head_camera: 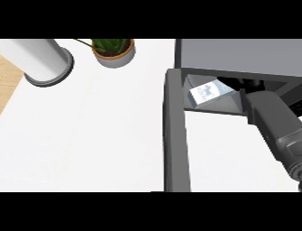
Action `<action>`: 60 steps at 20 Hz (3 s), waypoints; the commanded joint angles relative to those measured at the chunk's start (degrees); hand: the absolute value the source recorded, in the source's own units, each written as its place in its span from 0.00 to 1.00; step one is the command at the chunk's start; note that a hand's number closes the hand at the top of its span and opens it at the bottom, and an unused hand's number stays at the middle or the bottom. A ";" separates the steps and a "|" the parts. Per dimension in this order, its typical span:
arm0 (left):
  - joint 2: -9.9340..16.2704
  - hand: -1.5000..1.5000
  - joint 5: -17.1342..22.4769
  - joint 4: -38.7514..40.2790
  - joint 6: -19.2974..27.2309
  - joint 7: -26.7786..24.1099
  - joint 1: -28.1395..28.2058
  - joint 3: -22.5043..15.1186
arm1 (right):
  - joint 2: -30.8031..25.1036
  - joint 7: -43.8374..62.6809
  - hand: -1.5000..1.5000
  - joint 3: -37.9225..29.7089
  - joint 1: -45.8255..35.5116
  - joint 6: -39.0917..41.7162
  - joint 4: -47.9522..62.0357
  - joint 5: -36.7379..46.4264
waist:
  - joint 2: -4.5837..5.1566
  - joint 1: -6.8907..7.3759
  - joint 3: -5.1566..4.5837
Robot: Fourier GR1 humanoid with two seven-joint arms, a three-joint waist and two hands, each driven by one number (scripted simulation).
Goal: Pick up the milk, place it into the microwave and close the microwave
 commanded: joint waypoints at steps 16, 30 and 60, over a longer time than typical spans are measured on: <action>2.72 0.00 -0.03 1.55 -0.19 0.67 -4.57 -1.06 | -5.68 2.52 1.00 -1.75 -3.06 -9.28 1.94 -0.94 | 2.48 3.78 0.30; 4.89 0.00 -2.03 4.62 -0.20 0.44 -7.63 0.32 | -7.39 4.03 1.00 -1.21 -5.75 -9.86 3.96 -1.33 | 3.03 5.44 0.20; 5.72 0.00 -7.76 8.56 -2.01 2.01 -11.83 -4.52 | 2.00 11.72 0.00 1.67 -14.03 -11.23 2.85 -0.09 | 1.83 7.36 -0.16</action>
